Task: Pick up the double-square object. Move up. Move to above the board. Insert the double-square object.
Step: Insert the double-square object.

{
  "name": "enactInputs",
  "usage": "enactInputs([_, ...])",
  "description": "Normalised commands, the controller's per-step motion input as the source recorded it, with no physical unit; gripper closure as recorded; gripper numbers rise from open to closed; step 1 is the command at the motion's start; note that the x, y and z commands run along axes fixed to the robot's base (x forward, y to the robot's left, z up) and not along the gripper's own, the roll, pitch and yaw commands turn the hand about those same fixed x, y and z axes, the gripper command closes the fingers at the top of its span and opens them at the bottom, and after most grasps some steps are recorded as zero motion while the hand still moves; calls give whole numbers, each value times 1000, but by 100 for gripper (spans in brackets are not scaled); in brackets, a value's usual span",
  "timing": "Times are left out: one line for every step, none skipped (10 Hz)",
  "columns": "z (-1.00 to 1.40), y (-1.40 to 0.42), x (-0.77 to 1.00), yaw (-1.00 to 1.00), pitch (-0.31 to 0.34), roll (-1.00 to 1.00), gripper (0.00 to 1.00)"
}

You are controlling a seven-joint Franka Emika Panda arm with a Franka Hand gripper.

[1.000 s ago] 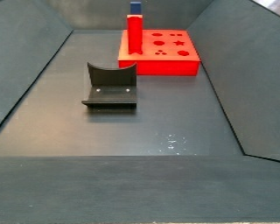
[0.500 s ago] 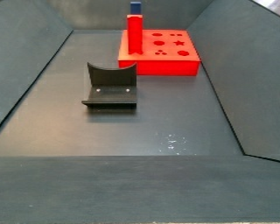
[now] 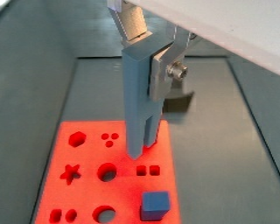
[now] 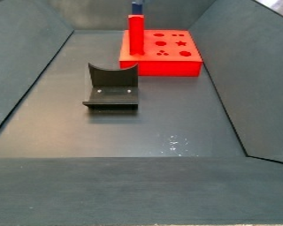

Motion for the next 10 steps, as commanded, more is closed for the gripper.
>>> enactInputs([-306,0,0,-1000,-44,0,100])
enactInputs([-306,0,0,-1000,-43,0,100])
enactInputs([-246,0,60,-1000,-27,-4,100])
enactInputs([-243,0,246,-854,-9,-6,100])
enactInputs([-274,0,254,-834,0,0,100])
enactInputs([-217,0,114,-951,0,-17,100])
enactInputs([-254,0,20,-1000,0,-3,100])
enactInputs([-266,0,0,-1000,0,0,100])
enactInputs([-286,0,94,-960,0,0,100])
enactInputs([-271,0,246,-666,0,34,100])
